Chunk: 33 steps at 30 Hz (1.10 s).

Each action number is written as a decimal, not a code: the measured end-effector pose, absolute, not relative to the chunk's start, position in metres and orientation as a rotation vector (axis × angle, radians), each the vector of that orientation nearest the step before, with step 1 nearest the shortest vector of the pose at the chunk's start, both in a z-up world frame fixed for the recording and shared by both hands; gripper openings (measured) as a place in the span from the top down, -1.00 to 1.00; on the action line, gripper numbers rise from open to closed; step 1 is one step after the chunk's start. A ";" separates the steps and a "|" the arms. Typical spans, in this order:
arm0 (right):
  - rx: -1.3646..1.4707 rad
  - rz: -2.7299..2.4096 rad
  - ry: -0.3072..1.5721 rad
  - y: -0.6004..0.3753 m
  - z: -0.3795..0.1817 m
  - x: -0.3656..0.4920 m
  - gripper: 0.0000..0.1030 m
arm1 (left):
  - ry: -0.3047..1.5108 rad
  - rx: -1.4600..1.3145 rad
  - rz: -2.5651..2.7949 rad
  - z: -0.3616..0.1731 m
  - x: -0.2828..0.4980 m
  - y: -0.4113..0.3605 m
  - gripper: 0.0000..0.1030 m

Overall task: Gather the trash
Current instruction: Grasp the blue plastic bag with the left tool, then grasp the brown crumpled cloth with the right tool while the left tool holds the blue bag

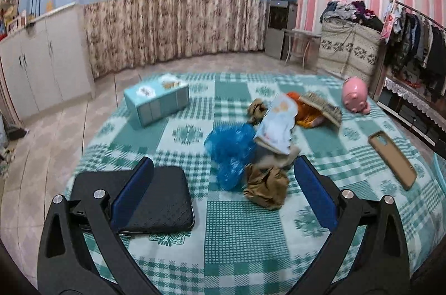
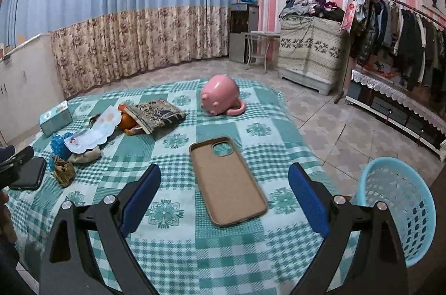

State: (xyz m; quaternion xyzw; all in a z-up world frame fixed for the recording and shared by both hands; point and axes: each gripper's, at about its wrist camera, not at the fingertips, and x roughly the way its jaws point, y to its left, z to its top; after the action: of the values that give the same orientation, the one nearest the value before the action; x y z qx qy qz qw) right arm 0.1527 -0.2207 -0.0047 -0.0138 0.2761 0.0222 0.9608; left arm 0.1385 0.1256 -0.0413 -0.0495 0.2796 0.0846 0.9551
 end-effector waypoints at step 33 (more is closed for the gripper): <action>-0.110 0.343 0.749 -0.071 -0.055 0.187 -0.76 | 0.632 -0.122 0.173 -0.055 0.132 0.208 0.60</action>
State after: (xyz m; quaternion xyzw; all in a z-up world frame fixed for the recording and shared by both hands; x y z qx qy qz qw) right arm 0.1868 -0.0708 -0.0552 -0.0534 0.3638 0.1667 0.9149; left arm 0.1323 0.2075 -0.0546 -0.0597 0.3100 0.0851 0.9450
